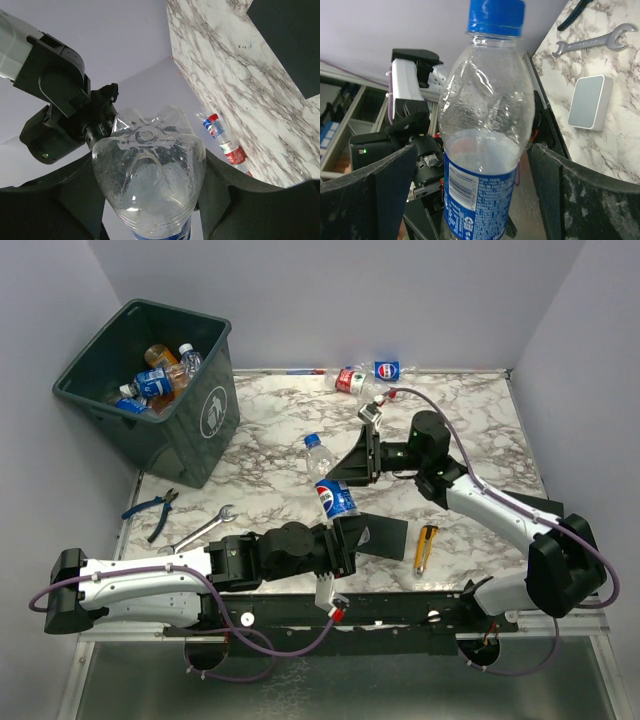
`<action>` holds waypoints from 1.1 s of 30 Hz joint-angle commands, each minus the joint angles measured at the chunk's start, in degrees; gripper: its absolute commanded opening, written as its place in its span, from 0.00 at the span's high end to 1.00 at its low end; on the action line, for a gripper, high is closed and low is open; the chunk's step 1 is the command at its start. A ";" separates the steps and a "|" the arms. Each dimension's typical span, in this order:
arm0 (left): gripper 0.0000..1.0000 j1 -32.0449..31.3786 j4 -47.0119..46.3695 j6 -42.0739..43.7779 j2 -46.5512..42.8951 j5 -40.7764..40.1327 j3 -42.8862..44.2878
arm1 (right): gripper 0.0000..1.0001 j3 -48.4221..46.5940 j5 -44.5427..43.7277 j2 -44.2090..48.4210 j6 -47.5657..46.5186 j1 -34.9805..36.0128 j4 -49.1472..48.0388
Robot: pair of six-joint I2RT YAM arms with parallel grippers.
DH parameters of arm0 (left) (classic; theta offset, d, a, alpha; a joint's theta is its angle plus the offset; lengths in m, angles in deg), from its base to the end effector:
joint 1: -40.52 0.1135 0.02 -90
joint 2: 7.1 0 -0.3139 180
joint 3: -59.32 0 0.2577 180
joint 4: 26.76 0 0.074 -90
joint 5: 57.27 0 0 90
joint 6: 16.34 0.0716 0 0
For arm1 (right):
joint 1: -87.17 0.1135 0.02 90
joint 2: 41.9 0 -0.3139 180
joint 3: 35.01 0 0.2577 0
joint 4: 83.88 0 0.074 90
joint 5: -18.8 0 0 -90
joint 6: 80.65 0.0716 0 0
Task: Put the plastic bottles in the bin
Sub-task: Pick up the plastic bottle at the center of the board.
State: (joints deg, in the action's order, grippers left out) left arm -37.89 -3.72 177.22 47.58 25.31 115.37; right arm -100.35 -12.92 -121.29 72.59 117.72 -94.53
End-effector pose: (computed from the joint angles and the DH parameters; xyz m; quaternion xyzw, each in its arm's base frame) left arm 0.0554 -0.2243 0.3222 0.8262 0.0221 0.1743 0.5353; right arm 0.2478 0.2170 0.3529 -0.1416 0.7040 0.6795 0.1506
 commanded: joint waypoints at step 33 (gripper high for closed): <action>0.01 -0.29 -12.27 -21.57 -3.69 -3.12 -8.24 | 0.63 -5.06 -29.29 20.62 -24.70 -3.65 12.88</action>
State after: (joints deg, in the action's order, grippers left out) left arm -37.93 -13.42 166.60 44.36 22.77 111.18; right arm -100.46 -27.45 -106.56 59.92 115.62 -90.69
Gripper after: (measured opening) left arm 0.990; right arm 0.488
